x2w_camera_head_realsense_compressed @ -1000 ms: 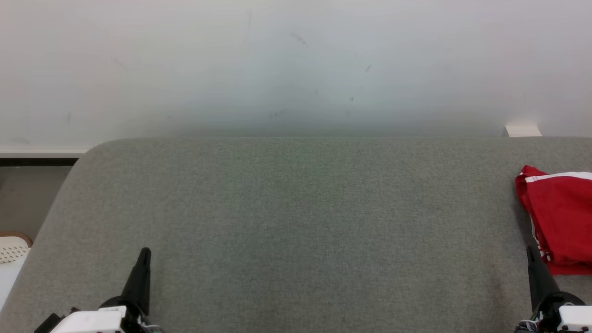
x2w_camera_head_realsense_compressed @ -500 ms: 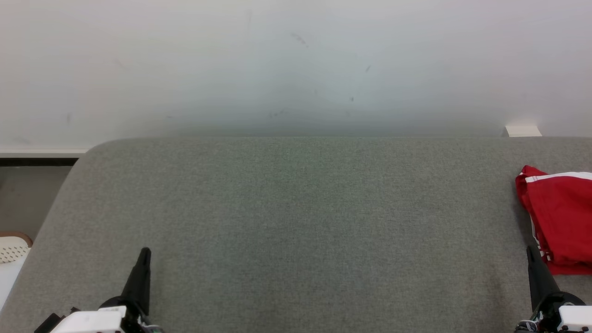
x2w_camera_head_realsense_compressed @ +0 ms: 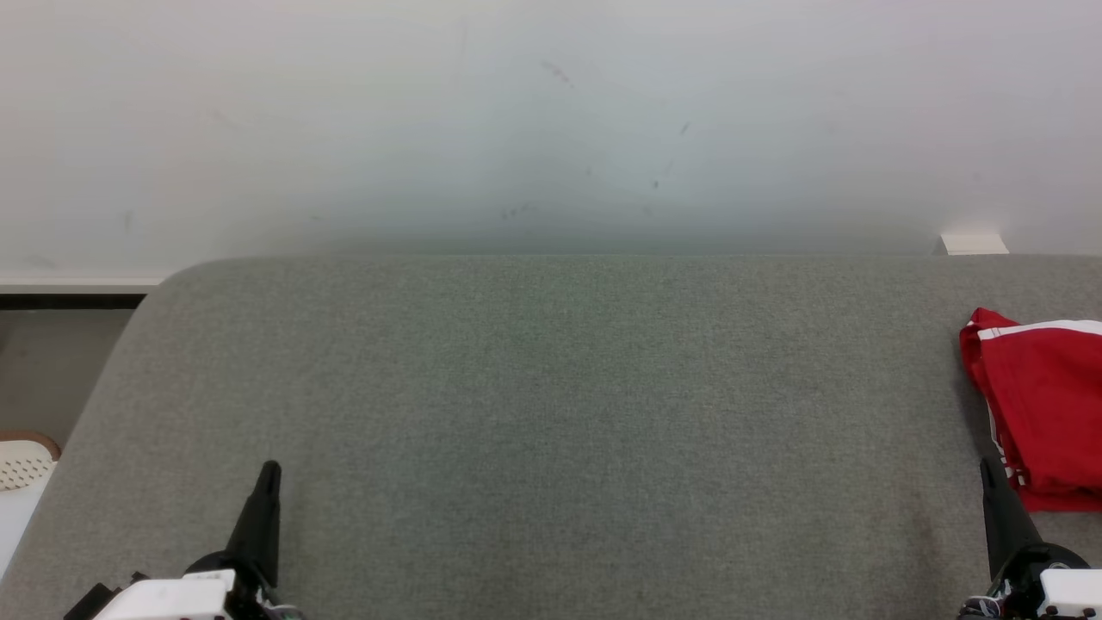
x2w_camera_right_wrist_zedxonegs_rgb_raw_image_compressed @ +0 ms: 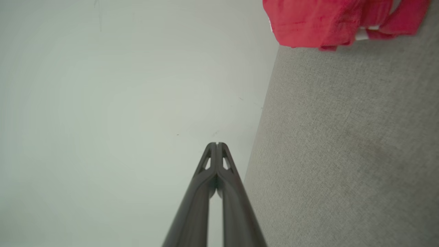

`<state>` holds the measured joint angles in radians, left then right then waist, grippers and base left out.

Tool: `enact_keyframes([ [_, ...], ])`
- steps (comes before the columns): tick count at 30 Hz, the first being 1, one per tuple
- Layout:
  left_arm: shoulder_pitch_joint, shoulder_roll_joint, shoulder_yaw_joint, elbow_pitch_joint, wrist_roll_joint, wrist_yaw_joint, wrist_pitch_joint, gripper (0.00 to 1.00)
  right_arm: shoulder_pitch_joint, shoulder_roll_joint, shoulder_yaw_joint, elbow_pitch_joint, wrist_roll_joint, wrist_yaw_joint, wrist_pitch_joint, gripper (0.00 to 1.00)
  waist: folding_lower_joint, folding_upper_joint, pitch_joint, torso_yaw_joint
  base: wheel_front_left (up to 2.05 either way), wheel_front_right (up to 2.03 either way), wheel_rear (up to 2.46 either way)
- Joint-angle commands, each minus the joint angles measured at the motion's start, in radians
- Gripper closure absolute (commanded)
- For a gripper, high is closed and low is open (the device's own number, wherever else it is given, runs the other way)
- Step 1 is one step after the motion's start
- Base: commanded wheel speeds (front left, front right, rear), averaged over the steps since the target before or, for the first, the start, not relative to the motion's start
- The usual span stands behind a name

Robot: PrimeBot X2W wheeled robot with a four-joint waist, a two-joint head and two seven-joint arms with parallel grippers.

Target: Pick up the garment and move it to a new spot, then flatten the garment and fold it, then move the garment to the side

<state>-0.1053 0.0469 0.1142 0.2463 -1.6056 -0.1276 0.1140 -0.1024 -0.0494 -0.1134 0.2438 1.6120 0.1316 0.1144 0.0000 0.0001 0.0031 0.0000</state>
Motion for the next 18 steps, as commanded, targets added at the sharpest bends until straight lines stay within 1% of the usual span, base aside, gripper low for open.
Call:
enact_keyframes([
  [1,-0.006,0.006,0.002,-0.003,-0.014,-0.006,0.003,1.0,-0.012,-0.001,-0.003,0.002,0.002,-0.002,0.002,1.0,0.0,-0.0001,0.0,0.0,0.0,0.0,0.0],
  [18,-0.006,0.006,0.001,-0.003,-0.014,-0.006,0.003,1.0,-0.012,-0.001,-0.003,0.002,0.002,-0.002,0.002,1.0,0.0,-0.0001,0.0,0.0,0.0,0.0,0.0],
])
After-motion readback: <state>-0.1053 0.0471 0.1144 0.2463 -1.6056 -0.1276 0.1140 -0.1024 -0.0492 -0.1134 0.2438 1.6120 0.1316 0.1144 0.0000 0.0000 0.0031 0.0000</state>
